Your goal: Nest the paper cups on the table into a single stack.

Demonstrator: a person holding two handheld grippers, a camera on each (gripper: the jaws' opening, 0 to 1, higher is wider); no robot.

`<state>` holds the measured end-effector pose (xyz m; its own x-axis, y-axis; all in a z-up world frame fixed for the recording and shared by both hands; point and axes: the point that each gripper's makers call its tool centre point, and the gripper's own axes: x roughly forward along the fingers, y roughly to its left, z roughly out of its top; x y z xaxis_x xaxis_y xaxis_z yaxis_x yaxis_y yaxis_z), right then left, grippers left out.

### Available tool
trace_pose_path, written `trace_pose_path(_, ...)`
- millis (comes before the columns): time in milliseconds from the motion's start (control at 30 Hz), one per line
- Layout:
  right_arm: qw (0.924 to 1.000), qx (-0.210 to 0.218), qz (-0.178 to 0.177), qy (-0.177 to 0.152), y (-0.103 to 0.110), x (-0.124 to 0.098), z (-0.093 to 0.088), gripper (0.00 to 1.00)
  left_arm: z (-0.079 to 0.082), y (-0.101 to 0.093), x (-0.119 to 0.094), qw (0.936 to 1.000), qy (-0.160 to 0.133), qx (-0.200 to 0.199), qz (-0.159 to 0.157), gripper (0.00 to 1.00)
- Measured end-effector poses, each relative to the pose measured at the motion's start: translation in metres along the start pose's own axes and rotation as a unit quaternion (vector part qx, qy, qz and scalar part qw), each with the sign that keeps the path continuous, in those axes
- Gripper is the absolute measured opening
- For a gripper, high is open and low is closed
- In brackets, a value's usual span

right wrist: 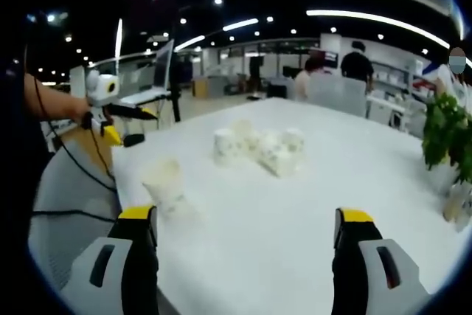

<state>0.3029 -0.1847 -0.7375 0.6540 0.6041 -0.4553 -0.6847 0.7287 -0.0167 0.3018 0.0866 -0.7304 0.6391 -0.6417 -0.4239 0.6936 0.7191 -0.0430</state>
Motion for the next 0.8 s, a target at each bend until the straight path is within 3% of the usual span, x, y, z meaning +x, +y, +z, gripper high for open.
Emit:
trace_pose_path(233,0.9998,-0.012,0.003,0.013,-0.006,0.005,0.010,0.99,0.000,-0.001,0.002,1.0000,0.002,0.002,0.002,1.00)
trace_pose_path(800,0.9947,-0.080,0.053,0.036,-0.016,0.043,0.066,0.98,-0.001,-0.012,0.004,0.9999,0.000,0.012,0.006,1.00)
